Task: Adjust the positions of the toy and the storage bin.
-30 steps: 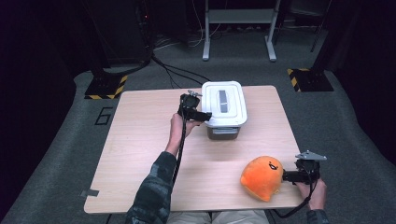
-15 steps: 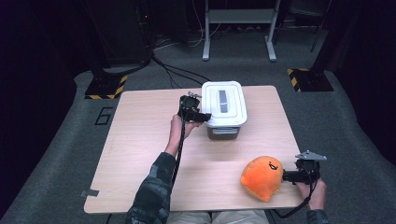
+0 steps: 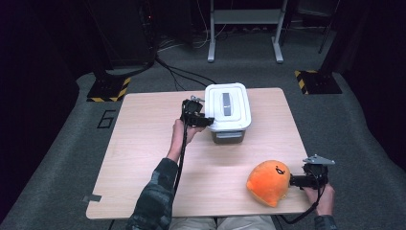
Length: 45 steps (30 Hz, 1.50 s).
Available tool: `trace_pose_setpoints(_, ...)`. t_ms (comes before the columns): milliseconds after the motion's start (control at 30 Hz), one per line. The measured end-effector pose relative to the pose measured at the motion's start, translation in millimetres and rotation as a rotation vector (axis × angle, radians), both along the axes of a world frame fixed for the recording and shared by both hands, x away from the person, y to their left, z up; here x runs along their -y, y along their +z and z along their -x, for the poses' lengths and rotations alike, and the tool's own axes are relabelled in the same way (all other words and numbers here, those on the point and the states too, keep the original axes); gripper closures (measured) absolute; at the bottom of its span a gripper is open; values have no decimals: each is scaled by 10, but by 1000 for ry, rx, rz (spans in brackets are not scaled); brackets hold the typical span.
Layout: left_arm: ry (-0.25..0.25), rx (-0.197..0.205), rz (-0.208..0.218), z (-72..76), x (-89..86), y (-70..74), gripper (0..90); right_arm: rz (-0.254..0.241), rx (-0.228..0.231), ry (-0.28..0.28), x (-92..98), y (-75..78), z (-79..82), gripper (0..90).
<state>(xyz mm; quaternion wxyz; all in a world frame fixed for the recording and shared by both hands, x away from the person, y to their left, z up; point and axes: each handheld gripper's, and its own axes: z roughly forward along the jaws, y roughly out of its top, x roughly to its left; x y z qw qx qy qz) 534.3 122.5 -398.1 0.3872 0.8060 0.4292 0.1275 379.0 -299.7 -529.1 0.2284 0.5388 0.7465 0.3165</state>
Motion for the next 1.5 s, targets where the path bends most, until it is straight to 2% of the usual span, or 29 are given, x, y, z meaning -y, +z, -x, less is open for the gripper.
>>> trace_pose_setpoints(67,8,1,7,11,21,0,493,0,0,0,0,0,0,0)
trace_pose_setpoints(200,5,9,-16,17,9,12,512,0,0,-1,0,0,0,0)
trace_pose_setpoints(367,5,13,-16,27,1,15,531,0,0,0,0,0,0,0)
trace_pose_setpoints(767,-27,7,-52,61,-39,45,542,0,0,-1,0,0,0,0)
trace_pose_setpoints(1500,-61,-6,-83,202,-182,74,544,0,0,-2,0,0,1,0)
